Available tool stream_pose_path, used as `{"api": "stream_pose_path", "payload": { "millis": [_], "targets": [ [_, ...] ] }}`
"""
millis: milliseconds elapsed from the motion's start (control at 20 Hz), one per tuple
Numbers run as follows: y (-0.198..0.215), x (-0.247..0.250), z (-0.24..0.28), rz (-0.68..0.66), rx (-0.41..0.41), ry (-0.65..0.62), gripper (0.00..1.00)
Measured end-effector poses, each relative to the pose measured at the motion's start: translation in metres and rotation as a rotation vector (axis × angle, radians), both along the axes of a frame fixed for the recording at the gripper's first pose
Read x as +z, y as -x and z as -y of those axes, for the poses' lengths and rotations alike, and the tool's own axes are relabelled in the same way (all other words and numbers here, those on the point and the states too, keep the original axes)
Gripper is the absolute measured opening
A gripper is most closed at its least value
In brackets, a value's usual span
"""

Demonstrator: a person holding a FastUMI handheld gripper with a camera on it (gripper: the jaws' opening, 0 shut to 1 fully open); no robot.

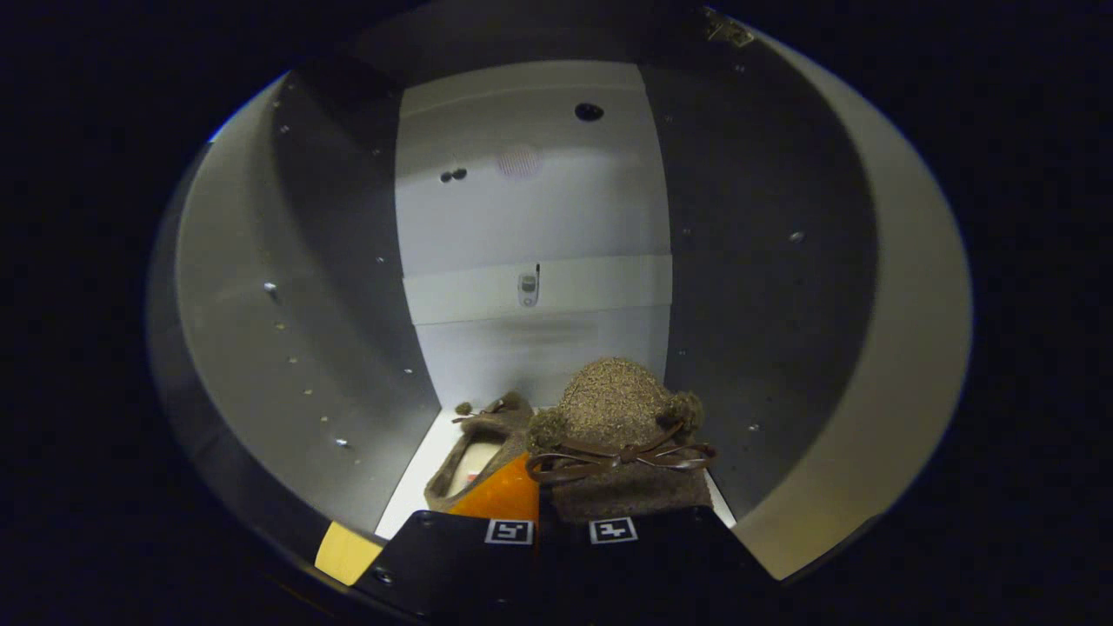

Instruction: Open the shoe cabinet door, grab the shoes and put them into the shoe cabinet, then close the shoe cabinet door.

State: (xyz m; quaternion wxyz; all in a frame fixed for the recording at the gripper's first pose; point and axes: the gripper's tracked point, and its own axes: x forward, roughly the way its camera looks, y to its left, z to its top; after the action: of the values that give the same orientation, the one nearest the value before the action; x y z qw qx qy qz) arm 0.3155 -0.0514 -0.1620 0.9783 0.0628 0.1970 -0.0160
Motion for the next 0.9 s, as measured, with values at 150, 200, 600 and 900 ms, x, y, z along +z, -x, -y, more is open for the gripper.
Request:
{"api": "stream_pose_path", "payload": {
  "millis": [150,200,600,900],
  "targets": [
    [-0.04,-0.039,0.003,-0.08,0.005,-0.002,0.09],
    [-0.054,-0.052,0.003,-0.099,0.01,0.004,0.09],
    [-0.1,-0.105,0.001,-0.199,-0.012,0.029,0.11],
    [-0.085,-0.1,-0.009,-0.228,0.007,0.03,0.48]
  ]
}}
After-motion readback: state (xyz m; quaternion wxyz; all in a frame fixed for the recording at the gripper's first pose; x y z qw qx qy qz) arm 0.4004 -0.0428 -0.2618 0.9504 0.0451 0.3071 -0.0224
